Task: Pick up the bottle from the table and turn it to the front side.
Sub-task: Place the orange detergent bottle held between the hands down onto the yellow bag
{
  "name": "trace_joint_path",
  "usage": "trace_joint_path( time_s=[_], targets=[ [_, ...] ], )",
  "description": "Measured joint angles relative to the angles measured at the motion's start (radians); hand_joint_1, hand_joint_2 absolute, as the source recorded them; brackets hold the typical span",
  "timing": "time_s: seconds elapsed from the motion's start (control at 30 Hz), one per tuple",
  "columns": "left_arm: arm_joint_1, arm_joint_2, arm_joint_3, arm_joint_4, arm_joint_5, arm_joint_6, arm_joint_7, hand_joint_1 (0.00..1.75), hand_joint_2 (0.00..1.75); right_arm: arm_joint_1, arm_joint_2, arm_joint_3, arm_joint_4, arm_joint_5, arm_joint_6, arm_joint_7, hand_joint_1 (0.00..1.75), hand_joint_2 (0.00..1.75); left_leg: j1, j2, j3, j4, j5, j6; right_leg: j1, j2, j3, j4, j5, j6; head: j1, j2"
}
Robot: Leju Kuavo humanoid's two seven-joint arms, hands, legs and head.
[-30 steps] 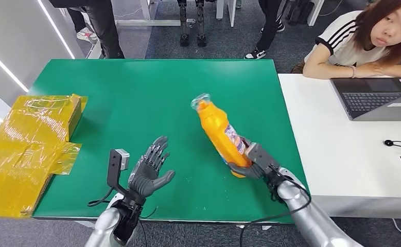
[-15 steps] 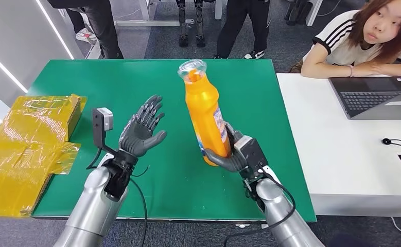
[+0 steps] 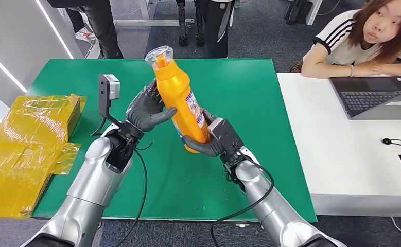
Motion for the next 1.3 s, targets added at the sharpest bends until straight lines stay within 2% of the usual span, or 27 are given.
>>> trace_joint_path(
  time_s=[0.23,0.43,0.93,1.2,1.27,1.3],
  targets=[
    [-0.014,0.034,-0.001,0.010,-0.036,-0.007,0.006,0.00,1.75,0.003,-0.009,0.000,0.030,0.025,-0.002,0.018,1.75,1.75,0.000,0.000,0.000,0.000,0.000,0.000,0.000,0.000,-0.001,0.000,0.000,0.000,0.000,0.000],
    [-0.036,0.043,-0.012,0.040,-0.039,-0.049,0.034,0.00,1.75,0.004,-0.017,0.000,0.032,0.037,-0.001,0.033,1.75,1.75,0.000,0.000,0.000,0.000,0.000,0.000,0.000,0.000,-0.001,0.000,0.000,0.000,0.000,0.000],
    [-0.083,-0.011,-0.050,0.103,-0.013,-0.052,0.055,0.00,1.75,-0.011,-0.006,0.021,0.008,0.110,-0.055,0.071,1.75,1.75,0.000,0.000,-0.001,0.000,0.000,0.000,0.000,0.000,-0.001,0.000,0.000,0.000,0.000,0.000],
    [-0.118,-0.021,-0.075,0.117,-0.055,0.030,0.056,0.00,1.75,-0.036,0.013,0.042,0.019,0.130,-0.067,0.074,1.75,1.75,0.000,0.000,-0.001,0.000,0.000,0.000,0.000,0.000,-0.001,0.000,0.000,0.000,0.000,0.000],
    [-0.126,-0.020,-0.082,0.126,-0.075,0.059,0.054,0.17,1.75,-0.043,0.021,0.050,0.025,0.138,-0.072,0.075,1.75,1.75,0.000,0.000,-0.001,0.000,0.000,0.000,0.000,0.000,-0.001,0.000,0.000,0.000,0.000,0.000],
    [-0.130,-0.020,-0.084,0.132,-0.082,0.070,0.052,0.61,1.75,-0.046,0.025,0.053,0.028,0.141,-0.072,0.077,1.75,1.75,0.000,0.000,-0.001,0.000,0.000,0.000,0.000,0.000,-0.001,0.000,0.000,0.000,0.000,0.000]
  ],
)
